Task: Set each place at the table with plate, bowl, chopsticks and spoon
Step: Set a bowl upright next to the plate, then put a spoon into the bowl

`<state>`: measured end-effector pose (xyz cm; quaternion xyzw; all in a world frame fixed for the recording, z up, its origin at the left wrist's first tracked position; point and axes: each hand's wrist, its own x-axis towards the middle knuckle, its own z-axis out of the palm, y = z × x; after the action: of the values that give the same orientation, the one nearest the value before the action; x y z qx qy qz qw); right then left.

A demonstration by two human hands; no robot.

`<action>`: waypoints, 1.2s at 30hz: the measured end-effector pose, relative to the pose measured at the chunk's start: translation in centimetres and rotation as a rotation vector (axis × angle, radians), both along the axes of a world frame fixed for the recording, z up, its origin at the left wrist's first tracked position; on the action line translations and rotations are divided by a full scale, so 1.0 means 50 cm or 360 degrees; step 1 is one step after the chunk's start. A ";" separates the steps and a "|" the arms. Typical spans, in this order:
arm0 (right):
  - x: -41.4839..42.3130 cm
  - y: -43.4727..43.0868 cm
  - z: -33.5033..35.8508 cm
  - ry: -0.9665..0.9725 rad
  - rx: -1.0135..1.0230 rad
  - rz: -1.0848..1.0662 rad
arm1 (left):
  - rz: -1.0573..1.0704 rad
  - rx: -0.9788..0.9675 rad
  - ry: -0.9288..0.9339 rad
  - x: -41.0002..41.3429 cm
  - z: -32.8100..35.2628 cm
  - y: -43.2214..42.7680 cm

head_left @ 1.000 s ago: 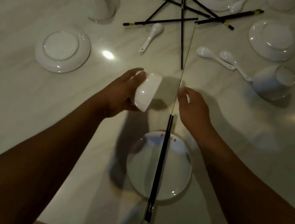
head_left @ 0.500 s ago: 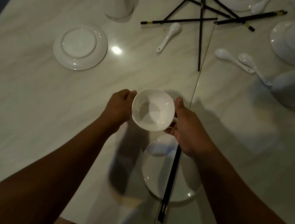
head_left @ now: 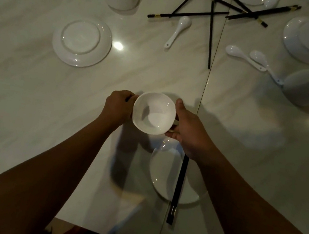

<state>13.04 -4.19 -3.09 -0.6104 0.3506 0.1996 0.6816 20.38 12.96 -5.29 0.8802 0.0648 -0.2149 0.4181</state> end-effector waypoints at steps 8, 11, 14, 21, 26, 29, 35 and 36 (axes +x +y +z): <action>0.056 -0.126 0.046 -0.0429 -0.0516 -0.0061 | -0.0247 0.0163 -0.0373 0.108 0.071 -0.055; 0.095 -0.221 0.036 -0.0438 -0.0942 0.0017 | -0.0571 0.0200 -0.0444 0.136 0.087 -0.137; 0.125 -0.307 0.022 -0.0342 -0.1242 0.0128 | -0.0942 0.0271 -0.0432 0.149 0.063 -0.225; 0.220 -0.433 -0.034 -0.0342 -0.1788 0.0368 | -0.1218 0.0751 -0.0243 0.140 -0.009 -0.364; 0.286 -0.457 -0.069 -0.0325 -0.2246 0.0883 | -0.1146 0.0762 -0.0272 0.143 -0.034 -0.375; 0.302 -0.449 -0.082 -0.0350 -0.2400 0.0979 | -0.1134 0.0774 -0.0275 0.145 -0.040 -0.379; 0.266 -0.427 -0.086 -0.0502 -0.2359 0.0853 | -0.1164 0.0712 -0.0280 0.150 -0.032 -0.367; 0.252 -0.418 -0.081 -0.0525 -0.2208 0.0703 | -0.1151 0.0690 -0.0248 0.155 -0.021 -0.367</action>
<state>25.64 -25.08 -7.14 -0.9786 0.1584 -0.0293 0.1277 28.15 -5.37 -6.34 0.9274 -0.2361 -0.2619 0.1247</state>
